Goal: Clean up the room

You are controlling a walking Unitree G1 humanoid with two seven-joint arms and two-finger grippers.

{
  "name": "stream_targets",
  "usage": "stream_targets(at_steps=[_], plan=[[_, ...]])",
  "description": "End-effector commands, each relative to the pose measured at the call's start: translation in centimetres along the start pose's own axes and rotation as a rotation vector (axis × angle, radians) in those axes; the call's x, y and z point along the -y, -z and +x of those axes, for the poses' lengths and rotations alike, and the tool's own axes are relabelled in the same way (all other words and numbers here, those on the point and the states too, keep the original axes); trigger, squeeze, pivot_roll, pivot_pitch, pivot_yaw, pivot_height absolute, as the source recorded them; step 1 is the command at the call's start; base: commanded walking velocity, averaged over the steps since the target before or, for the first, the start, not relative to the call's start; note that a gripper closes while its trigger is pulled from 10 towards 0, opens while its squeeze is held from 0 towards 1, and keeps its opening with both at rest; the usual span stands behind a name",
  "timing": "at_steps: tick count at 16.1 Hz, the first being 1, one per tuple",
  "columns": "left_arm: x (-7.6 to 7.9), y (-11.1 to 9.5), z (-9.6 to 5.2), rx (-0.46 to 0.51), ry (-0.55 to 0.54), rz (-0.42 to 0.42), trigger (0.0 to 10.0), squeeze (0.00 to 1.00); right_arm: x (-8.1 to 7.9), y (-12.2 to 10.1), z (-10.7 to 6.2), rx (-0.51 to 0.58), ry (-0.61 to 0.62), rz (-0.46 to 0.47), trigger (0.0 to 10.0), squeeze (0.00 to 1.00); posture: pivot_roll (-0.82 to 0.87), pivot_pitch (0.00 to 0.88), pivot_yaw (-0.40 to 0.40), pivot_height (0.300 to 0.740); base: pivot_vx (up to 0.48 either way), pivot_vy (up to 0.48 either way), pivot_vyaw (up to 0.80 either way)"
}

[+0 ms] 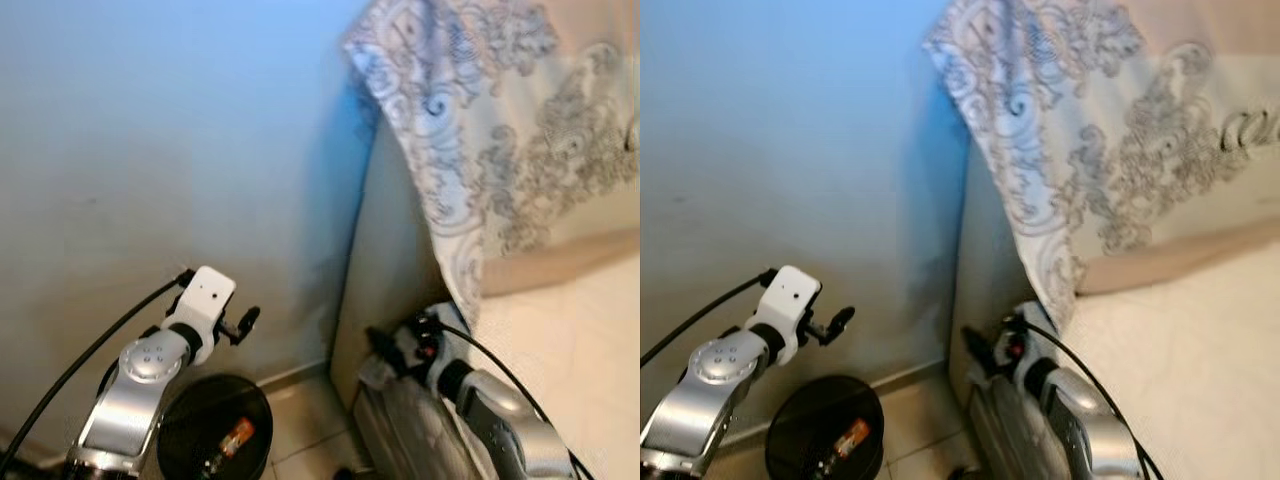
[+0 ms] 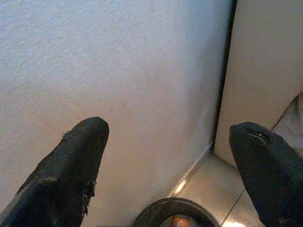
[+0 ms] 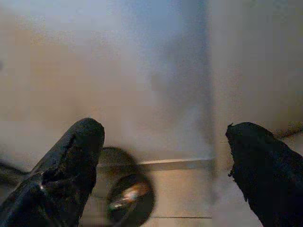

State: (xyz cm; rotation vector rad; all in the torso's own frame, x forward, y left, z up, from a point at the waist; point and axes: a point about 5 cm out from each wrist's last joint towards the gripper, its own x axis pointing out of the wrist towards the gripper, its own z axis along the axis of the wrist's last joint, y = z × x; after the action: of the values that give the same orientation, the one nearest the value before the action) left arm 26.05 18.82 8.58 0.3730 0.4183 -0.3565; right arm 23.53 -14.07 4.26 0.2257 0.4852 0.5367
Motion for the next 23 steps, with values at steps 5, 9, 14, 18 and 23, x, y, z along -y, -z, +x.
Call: stream_targets(at_steps=[5, 9, 14, 18, 23], plan=[[0.1, -0.9, 0.5, 0.022, 0.023, 0.010, 10.0, 0.00, -0.3, 1.1, -2.6, -0.150, -0.248, 0.002, 10.0, 1.00, 0.00, 0.000, 0.024, 0.740, 0.000, 0.000, -0.80], [-0.4, -1.1, 0.5, 0.029, 0.008, -0.013, 10.0, 0.00, 1.0, 2.8, -4.0, -0.247, -0.312, 0.027, 10.0, 1.00, -0.01, 0.000, 0.023, 0.740, 0.000, 0.000, -0.78], [-0.8, -0.9, 0.3, 0.023, 0.001, -0.007, 10.0, 0.00, 5.8, 8.1, -4.4, -0.288, -0.151, 0.123, 10.0, 1.00, 0.00, 0.000, 0.016, 0.740, 0.000, 0.000, -0.76], [-0.8, -0.7, 0.3, 0.019, 0.000, -0.014, 10.0, 0.00, 7.2, 9.2, -4.7, -0.266, -0.093, 0.128, 10.0, 1.00, 0.01, 0.000, 0.013, 0.740, 0.000, 0.000, -0.76], [-0.7, -0.5, 0.1, 0.013, 0.003, -0.018, 10.0, 0.00, 10.5, 2.8, -2.7, 0.100, 0.187, 0.140, 10.0, 1.00, 0.01, 0.000, 0.008, 0.740, 0.000, 0.000, -0.76]])
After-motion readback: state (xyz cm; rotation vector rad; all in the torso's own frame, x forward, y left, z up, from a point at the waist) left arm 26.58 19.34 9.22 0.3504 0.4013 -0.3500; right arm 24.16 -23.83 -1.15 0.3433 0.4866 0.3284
